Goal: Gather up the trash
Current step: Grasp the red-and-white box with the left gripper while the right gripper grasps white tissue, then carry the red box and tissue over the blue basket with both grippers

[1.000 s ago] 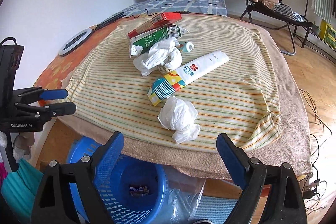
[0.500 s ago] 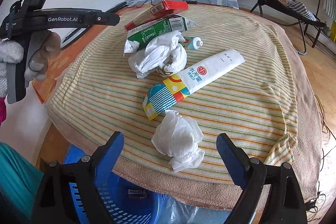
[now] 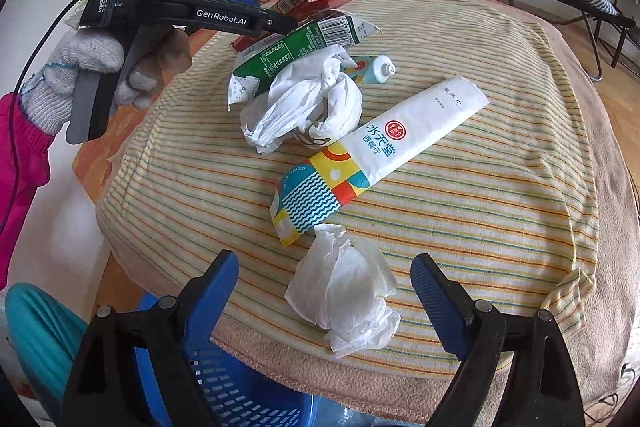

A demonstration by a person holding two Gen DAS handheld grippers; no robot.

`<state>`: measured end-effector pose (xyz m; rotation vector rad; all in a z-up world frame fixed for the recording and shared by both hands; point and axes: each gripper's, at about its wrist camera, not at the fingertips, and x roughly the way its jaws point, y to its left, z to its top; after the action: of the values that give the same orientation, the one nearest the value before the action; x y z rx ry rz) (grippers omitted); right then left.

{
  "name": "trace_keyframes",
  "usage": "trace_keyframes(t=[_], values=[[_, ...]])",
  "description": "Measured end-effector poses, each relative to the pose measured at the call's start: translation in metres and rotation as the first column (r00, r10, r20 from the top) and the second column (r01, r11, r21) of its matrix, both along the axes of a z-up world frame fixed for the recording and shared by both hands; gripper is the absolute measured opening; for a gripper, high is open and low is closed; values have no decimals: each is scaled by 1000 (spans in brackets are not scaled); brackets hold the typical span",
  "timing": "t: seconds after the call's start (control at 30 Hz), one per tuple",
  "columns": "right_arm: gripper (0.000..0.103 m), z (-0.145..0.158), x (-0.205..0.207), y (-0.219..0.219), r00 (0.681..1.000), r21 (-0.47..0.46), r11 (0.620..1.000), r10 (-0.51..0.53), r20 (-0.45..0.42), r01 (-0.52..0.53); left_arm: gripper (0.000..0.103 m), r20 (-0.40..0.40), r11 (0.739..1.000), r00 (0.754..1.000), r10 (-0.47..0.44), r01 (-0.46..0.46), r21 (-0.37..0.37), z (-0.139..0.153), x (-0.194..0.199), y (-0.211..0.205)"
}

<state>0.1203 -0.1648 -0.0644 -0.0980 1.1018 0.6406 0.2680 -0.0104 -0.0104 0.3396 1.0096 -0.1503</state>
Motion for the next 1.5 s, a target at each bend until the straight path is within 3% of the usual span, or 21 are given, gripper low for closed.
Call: trace_keyframes(t=[0.13, 0.57, 0.77, 0.97, 1.03, 1.13, 1.5], values=[[90, 0, 5, 3, 1000, 20, 1000, -5, -18, 5, 45, -18, 1000, 1000, 10, -10, -7, -2, 17, 7], [84, -6, 13, 1, 1000, -1, 1000, -2, -26, 2, 35, 2, 993, 998, 61, -61, -104, -12, 52, 17], [74, -12, 10, 2, 1000, -32, 999, 13, -25, -13, 26, 20, 988, 993, 119, -117, -99, -13, 60, 27], [54, -15, 8, 1, 999, -47, 999, 21, -24, -22, 19, 37, 972, 980, 198, -191, -139, -7, 59, 49], [39, -16, 7, 1, 999, -45, 999, 23, -27, -25, 16, 37, 966, 975, 221, -213, -149, -5, 56, 56], [32, -15, 6, -1, 999, -34, 999, 23, -28, -24, 15, 35, 959, 970, 243, -234, -161, -2, 53, 65], [26, 3, 5, -8, 999, -15, 1000, -6, 34, 7, 14, 53, 937, 952, 300, -284, -203, 20, 16, 97]])
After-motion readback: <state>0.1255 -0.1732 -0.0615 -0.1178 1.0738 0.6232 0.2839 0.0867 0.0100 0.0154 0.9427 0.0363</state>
